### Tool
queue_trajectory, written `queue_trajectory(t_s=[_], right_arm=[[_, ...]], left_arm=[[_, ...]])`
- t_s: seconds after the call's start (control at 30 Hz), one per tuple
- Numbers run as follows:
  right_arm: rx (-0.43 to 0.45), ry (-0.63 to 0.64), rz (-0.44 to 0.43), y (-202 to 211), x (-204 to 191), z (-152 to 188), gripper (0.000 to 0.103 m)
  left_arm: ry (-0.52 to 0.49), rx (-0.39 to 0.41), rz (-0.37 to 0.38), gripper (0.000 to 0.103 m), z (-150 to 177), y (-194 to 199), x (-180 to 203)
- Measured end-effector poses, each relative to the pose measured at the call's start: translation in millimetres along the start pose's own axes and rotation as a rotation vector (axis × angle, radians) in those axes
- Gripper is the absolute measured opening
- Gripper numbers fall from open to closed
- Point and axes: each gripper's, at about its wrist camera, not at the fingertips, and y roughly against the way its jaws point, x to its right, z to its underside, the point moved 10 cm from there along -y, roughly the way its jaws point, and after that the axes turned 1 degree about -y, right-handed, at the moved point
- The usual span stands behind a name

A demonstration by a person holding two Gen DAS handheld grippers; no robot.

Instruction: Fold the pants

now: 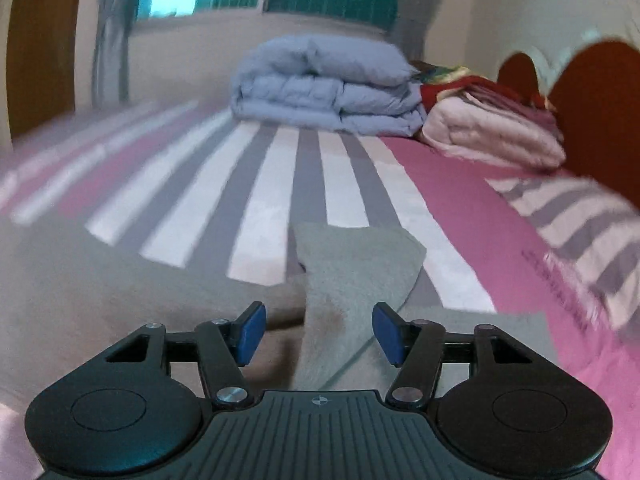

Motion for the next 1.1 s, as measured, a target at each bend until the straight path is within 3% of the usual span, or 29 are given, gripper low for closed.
queue_trajectory(t_s=[0.03,0.1,0.13,0.17,0.33,0.43,0.5,0.6,0.67,0.73,0.9,0.97,1.03,1.1], right_arm=[[-0.015,0.029,0.014,-12.6,-1.3,1.7,0.058],[-0.031,0.072,0.055,-27.7,1.8,5.1,0.041],[-0.041,0.065,0.064,-33.1,9.2,9.3,0.011],[-0.057,0.026,0.057,-39.0,19.4,10.1,0.004],[-0.068,-0.302,0.011,-10.1,74.9,34.3,0.004],[-0.115,-0.522,-0.050,5.2,94.9,73.0,0.004],[-0.160,-0.601,-0.089,-4.8,99.9,94.5,0.004],[-0.117,-0.515,-0.094,5.0,97.1,77.2,0.012],[-0.042,-0.365,-0.063,15.9,87.8,53.8,0.036],[-0.017,-0.235,-0.036,16.8,75.2,36.1,0.041],[-0.025,0.066,0.040,-12.5,46.2,8.5,0.041],[-0.012,0.112,0.049,-17.6,46.6,7.4,0.041],[0.000,0.059,0.048,-17.1,55.2,2.2,0.040],[0.010,-0.105,0.012,-13.8,77.2,4.2,0.013]], left_arm=[[0.002,-0.002,0.002,0.087,-0.2,-0.2,-0.2],[0.004,-0.004,0.004,0.087,-0.6,-0.6,-0.3],[0.004,-0.003,0.004,0.087,-0.8,-0.7,-0.3],[0.005,-0.002,0.002,0.087,-1.0,-0.7,-0.3],[-0.011,-0.004,-0.005,0.088,-1.6,-2.0,0.8],[-0.017,-0.006,-0.002,0.090,-1.5,-3.5,2.1],[-0.020,-0.007,-0.004,0.090,-0.5,-3.8,2.7],[-0.021,-0.004,0.000,0.090,-0.2,-3.1,2.5],[-0.017,-0.005,0.000,0.090,-0.1,-3.4,2.6],[-0.021,-0.005,-0.007,0.090,0.3,-3.7,3.6],[-0.017,-0.012,-0.002,0.090,-0.2,-4.4,2.7],[-0.016,-0.012,-0.003,0.090,-0.1,-4.6,2.9],[-0.016,-0.012,-0.004,0.091,-0.1,-5.2,3.0],[-0.017,-0.011,-0.002,0.091,-0.1,-4.9,2.8]])
